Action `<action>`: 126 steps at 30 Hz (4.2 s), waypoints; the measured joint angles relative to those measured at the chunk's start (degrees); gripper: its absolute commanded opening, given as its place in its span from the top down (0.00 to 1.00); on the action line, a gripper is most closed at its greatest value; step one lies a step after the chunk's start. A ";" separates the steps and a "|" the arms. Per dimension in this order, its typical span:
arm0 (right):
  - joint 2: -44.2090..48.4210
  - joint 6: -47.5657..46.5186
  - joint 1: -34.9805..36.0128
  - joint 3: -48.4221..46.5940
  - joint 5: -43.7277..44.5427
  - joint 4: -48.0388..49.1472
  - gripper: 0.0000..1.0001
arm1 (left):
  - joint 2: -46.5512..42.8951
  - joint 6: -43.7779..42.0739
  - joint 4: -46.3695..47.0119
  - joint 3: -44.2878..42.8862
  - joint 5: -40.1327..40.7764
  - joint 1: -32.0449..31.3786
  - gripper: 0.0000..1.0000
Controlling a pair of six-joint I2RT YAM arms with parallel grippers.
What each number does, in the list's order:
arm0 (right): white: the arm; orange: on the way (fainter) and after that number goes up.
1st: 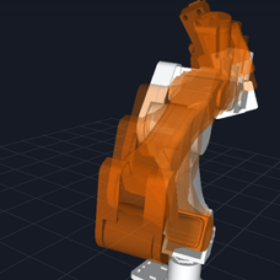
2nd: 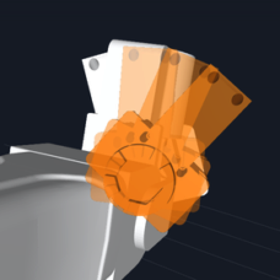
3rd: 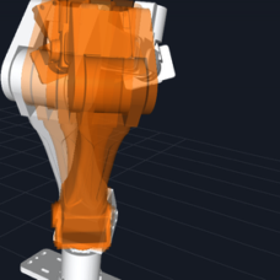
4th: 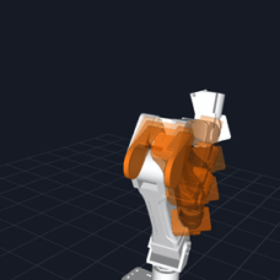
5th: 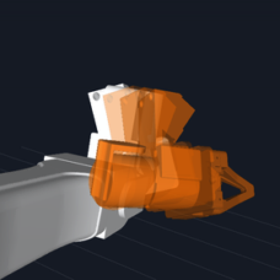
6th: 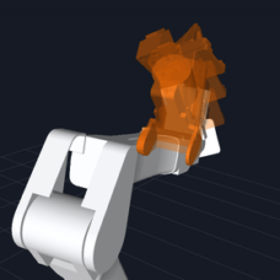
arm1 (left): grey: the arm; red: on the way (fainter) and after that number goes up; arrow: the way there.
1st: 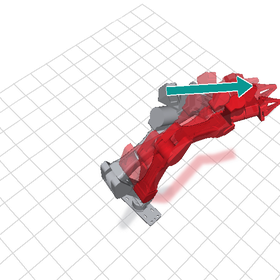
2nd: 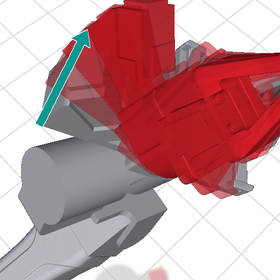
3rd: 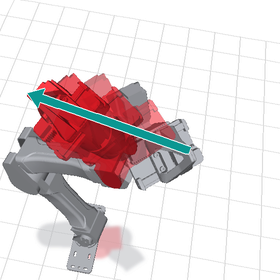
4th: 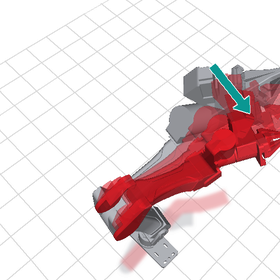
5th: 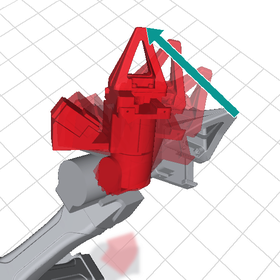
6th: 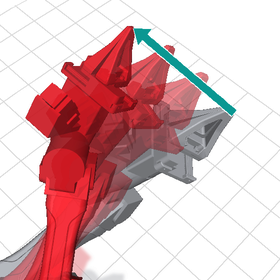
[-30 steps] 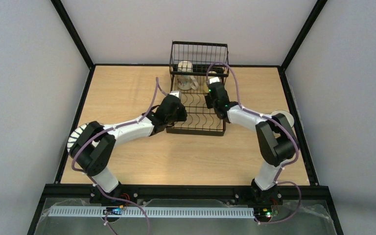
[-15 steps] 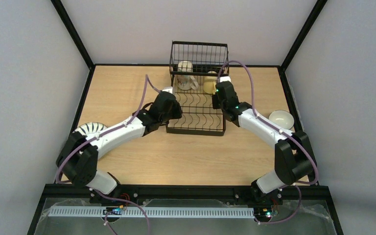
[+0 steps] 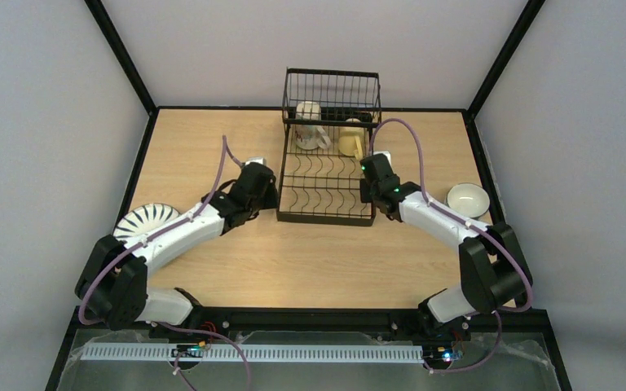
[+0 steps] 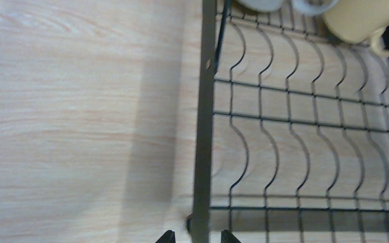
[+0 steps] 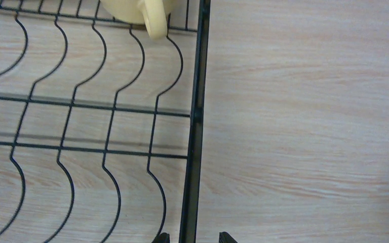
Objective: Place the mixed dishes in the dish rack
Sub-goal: Adjust the cup in the dish rack, then adjust the dish rack at the center of the board, then grab the bowl from the bowl.
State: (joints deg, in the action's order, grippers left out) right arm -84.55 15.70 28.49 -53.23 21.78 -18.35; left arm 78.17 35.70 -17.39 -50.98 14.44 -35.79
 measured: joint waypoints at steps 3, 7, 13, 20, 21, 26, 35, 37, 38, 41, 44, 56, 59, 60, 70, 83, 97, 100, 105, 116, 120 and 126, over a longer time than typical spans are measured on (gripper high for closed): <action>0.11 0.76 0.00 1.51 -0.15 -0.04 0.46 | 0.00 -0.55 -1.16 1.66 0.37 0.20 0.48; 0.13 1.73 0.00 2.80 -0.44 -0.07 0.49 | 0.07 -0.96 -1.53 2.08 0.79 0.20 0.48; 0.09 2.62 -0.02 3.17 -1.29 0.04 0.61 | 2.01 -1.31 -1.09 2.08 0.76 0.20 0.48; -2.45 2.82 -1.22 3.39 -3.48 1.03 0.83 | 5.27 -1.40 0.07 2.08 0.04 0.20 0.48; -2.89 2.71 -1.62 3.39 -3.91 1.14 0.86 | 5.66 -1.40 0.17 2.08 -0.07 0.20 0.48; -4.55 1.88 -3.17 3.39 -6.40 2.49 0.98 | 6.54 -1.33 0.72 2.08 -0.48 0.37 0.49; -6.56 -0.76 -4.04 1.86 -7.34 3.04 1.00 | 6.97 -0.50 1.77 2.08 -0.85 0.46 0.49; -7.08 -1.70 -4.13 1.27 -7.39 3.13 1.00 | 6.97 -0.26 2.03 2.08 -0.98 0.46 0.49; -7.30 -2.14 -4.24 1.09 -7.43 3.30 1.00 | 6.97 -0.11 2.10 2.08 -1.05 0.46 0.50; -7.87 -3.15 -4.44 0.55 -7.58 3.48 1.00 | 6.95 0.39 2.21 2.08 -1.27 0.46 0.50; -8.04 -3.67 -4.59 0.46 -7.80 3.80 1.00 | 6.95 0.81 2.25 2.16 -1.36 0.46 0.50; -8.02 -4.31 -4.85 0.48 -8.61 3.93 0.95 | 5.86 1.25 2.19 2.95 -1.75 0.46 0.50; -7.93 -4.83 -4.85 0.57 -8.66 4.02 0.70 | 4.90 1.49 1.99 3.23 -1.73 0.44 0.49; -7.91 -5.22 -4.83 0.72 -8.85 4.33 0.62 | 4.59 1.62 1.92 3.28 -1.70 0.46 0.49; -6.67 -6.23 -4.35 1.01 -10.25 4.48 0.38 | 1.62 2.32 0.04 3.43 -0.44 0.46 0.49; -0.04 -5.14 -4.35 -1.66 -9.62 1.36 0.34 | -4.31 2.29 -3.50 3.23 1.33 0.46 0.47; 10.40 0.66 -6.25 -4.76 0.42 -7.17 0.31 | -5.03 1.55 -1.84 -0.55 -2.08 0.46 0.43; 10.62 2.38 -10.45 -4.79 2.14 -10.01 0.31 | -3.87 1.40 -0.02 -0.61 -3.93 0.46 0.42; 10.38 3.89 -15.13 -4.76 4.48 -13.49 0.31 | -2.34 1.33 2.47 -0.61 -6.34 0.44 0.40; 6.71 4.90 -18.62 -4.63 7.30 -15.10 0.32 | 0.68 -0.04 4.26 -2.78 -9.18 0.46 0.39; 6.62 4.90 -19.93 -4.09 8.76 -15.10 0.32 | 1.38 -0.55 4.87 -3.61 -9.99 0.46 0.39; 6.60 4.83 -22.21 -3.08 10.03 -14.99 0.32 | 2.67 -0.79 5.09 -3.96 -10.86 0.46 0.39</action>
State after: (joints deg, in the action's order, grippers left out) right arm -77.95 20.53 6.28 -56.31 31.81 -33.34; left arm 80.84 34.92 -12.29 -54.94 3.57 -35.33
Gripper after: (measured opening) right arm 0.686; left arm 0.612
